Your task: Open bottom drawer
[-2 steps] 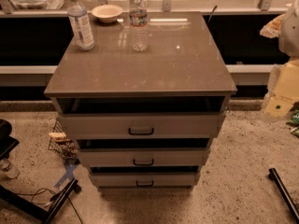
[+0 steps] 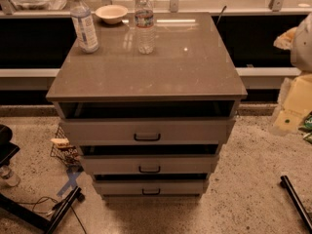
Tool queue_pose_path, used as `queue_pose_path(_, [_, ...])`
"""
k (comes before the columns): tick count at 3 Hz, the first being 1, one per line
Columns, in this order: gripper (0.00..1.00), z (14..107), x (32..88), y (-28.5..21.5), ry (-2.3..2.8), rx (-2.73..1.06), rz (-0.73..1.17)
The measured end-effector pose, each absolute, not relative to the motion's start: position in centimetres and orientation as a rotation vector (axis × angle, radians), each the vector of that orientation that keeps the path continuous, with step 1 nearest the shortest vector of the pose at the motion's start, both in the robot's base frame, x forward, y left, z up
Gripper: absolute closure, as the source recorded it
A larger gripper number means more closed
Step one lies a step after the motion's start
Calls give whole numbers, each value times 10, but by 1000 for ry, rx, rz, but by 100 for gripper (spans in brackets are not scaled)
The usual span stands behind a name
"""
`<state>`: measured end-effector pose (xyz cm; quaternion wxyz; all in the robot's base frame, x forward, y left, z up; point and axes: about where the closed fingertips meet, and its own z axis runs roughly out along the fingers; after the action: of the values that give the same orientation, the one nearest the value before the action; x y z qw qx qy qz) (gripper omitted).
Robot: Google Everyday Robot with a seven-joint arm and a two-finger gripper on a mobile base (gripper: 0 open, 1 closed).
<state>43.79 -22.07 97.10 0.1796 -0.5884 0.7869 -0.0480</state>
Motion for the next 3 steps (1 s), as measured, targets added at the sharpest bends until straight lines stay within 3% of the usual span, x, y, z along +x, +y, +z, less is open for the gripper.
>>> queue_pose_path(3, [0, 771, 404, -245, 2235, -1487, 73])
